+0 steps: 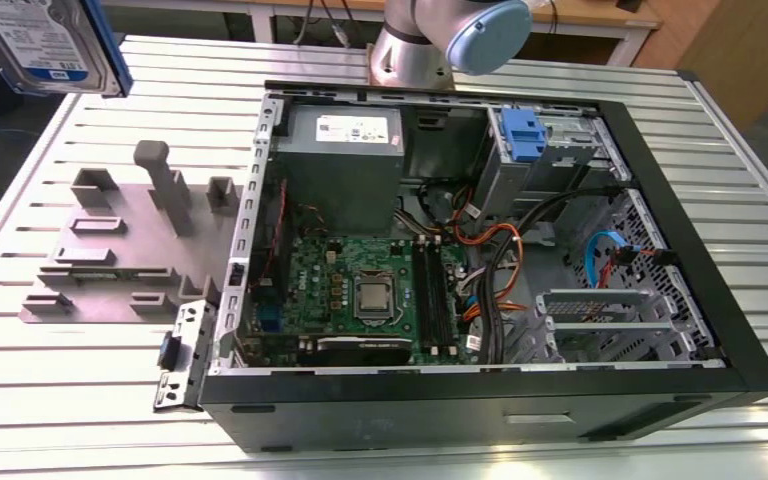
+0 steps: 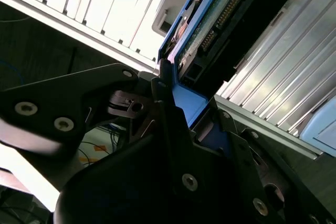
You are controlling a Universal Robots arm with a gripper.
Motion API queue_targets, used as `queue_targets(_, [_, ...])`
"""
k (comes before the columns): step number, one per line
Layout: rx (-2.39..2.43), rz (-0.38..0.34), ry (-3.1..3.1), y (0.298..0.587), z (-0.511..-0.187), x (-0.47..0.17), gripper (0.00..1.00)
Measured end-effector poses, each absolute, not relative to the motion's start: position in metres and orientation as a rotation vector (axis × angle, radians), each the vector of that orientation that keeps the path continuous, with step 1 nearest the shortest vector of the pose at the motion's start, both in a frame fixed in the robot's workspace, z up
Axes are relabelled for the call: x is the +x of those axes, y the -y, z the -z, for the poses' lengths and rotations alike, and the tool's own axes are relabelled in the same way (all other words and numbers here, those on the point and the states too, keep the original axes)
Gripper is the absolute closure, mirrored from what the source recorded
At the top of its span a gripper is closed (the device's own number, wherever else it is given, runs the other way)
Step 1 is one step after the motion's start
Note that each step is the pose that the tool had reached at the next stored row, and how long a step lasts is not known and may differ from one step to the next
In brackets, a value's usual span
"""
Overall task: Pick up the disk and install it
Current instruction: 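Pick up the disk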
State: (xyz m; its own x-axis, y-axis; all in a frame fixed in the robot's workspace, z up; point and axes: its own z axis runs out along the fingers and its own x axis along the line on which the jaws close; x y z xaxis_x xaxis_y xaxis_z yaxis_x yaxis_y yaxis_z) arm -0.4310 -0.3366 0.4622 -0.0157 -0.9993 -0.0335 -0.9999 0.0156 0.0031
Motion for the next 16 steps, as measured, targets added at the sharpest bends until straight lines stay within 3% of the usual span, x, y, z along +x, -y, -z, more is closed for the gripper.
queue_targets(16, [-2.189, -0.040, -2.223, 0.337, -0.473, -0.431, 0.63])
